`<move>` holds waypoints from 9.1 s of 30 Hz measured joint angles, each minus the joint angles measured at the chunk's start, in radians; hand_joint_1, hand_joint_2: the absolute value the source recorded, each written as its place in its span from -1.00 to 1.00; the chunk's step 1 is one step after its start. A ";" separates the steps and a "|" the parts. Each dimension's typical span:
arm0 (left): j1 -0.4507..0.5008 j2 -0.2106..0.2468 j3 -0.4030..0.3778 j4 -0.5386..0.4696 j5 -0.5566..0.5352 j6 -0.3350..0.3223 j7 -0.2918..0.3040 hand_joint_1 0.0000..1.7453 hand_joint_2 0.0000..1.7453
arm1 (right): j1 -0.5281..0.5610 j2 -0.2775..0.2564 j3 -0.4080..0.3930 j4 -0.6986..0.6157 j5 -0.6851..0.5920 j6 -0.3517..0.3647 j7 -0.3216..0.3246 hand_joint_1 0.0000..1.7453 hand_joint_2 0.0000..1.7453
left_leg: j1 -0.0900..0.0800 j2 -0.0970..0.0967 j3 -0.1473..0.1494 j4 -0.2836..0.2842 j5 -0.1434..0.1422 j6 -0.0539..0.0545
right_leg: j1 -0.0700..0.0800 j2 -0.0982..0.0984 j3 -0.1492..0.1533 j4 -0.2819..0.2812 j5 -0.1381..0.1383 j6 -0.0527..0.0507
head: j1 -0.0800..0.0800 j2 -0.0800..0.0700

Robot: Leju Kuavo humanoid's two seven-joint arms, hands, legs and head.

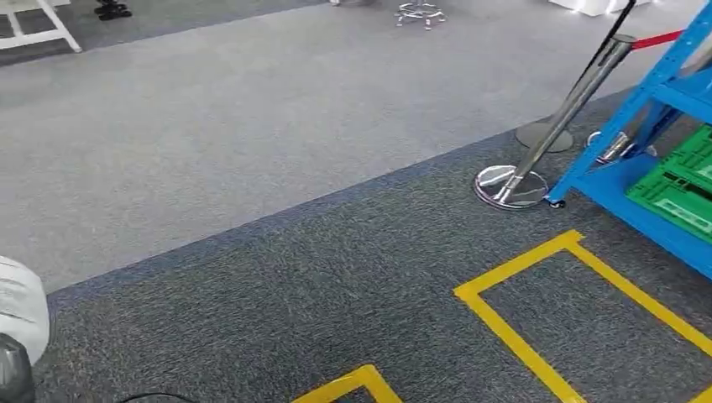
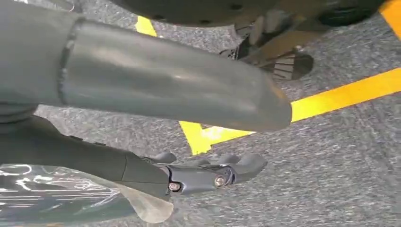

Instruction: Take the parts from the cabinet and place them on the table.

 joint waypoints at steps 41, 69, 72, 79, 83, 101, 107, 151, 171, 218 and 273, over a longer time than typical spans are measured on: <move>-0.001 -0.024 0.029 -0.127 0.019 0.192 0.000 1.00 1.00 | -0.008 0.010 -0.009 -0.001 0.090 0.002 0.003 -1.00 -1.00 | 0.019 0.053 -0.178 0.306 -0.140 -0.054 | -0.019 -0.058 0.005 -0.071 0.008 -0.004 | -0.005 0.000; 0.058 0.058 -0.151 -0.199 -0.187 0.597 0.000 1.00 1.00 | -0.013 0.022 -0.008 -0.002 0.201 -0.032 0.011 -1.00 -1.00 | 0.012 0.006 -0.076 0.097 -0.049 -0.043 | -0.015 -0.021 0.000 -0.070 0.010 -0.006 | -0.002 0.000; 0.053 0.052 -0.150 -0.199 -0.203 0.597 0.000 1.00 1.00 | -0.007 0.022 -0.008 -0.002 0.209 -0.031 0.010 -1.00 -1.00 | 0.021 0.052 -0.175 0.312 -0.148 -0.057 | -0.012 -0.064 0.004 -0.070 0.003 -0.011 | -0.001 0.000; 0.032 0.007 -0.117 -0.230 -0.346 0.597 0.000 1.00 1.00 | -0.008 0.024 -0.008 -0.002 0.227 -0.033 0.007 -1.00 -1.00 | 0.010 0.155 -0.041 0.042 -0.019 -0.039 | -0.002 -0.146 0.029 -0.065 -0.022 0.012 | -0.002 0.000; 0.030 -0.015 -0.093 -0.253 -0.345 0.597 0.000 1.00 1.00 | -0.015 0.025 -0.008 -0.002 0.228 -0.034 0.009 -1.00 -1.00 | 0.018 0.108 -0.038 0.031 -0.011 -0.014 | -0.009 -0.171 0.032 -0.064 -0.038 0.033 | -0.002 0.000; 0.012 -0.036 -0.046 -0.269 -0.335 0.597 0.000 1.00 1.00 | -0.007 0.050 -0.009 -0.002 0.244 -0.045 0.004 -1.00 -1.00 | 0.022 0.048 -0.113 0.186 -0.105 -0.056 | -0.021 -0.030 -0.007 -0.060 0.003 -0.003 | 0.002 0.000; 0.021 -0.028 -0.029 -0.261 -0.354 0.597 0.003 1.00 1.00 | -0.002 0.050 -0.009 -0.002 0.245 -0.045 0.002 -1.00 -1.00 | 0.026 0.074 -0.103 0.179 -0.045 -0.055 | -0.018 -0.110 0.008 -0.059 -0.011 -0.002 | 0.002 0.000; 0.050 -0.044 -0.098 -0.237 -0.532 0.597 0.002 1.00 1.00 | 0.004 0.047 -0.101 -0.008 0.310 -0.030 -0.012 -1.00 -1.00 | 0.024 0.025 -0.047 0.036 -0.011 -0.010 | -0.015 -0.040 -0.119 0.216 -0.144 0.042 | 0.012 0.000; 0.056 -0.042 -0.101 -0.237 -0.516 0.597 0.002 1.00 1.00 | -0.001 0.050 -0.152 -0.010 0.318 -0.027 -0.013 -1.00 -1.00 | 0.018 0.119 -0.036 0.040 -0.026 -0.049 | -0.012 -0.131 0.016 -0.059 -0.034 0.013 | -0.002 0.000; 0.068 -0.044 -0.104 -0.232 -0.497 0.597 0.001 1.00 1.00 | -0.003 0.055 -0.234 -0.018 0.365 -0.006 -0.030 -1.00 -1.00 | 0.019 0.057 0.003 0.028 -0.055 -0.035 | -0.011 -0.037 -0.038 -0.046 0.016 0.018 | 0.008 0.000; -0.074 0.079 0.020 0.037 -0.495 0.374 0.142 1.00 1.00 | -0.022 0.056 -0.300 -0.023 0.502 0.063 -0.041 -1.00 -1.00 | 0.021 0.054 -0.028 0.028 -0.025 -0.041 | -0.015 0.021 -0.024 -0.067 0.021 0.009 | 0.009 0.000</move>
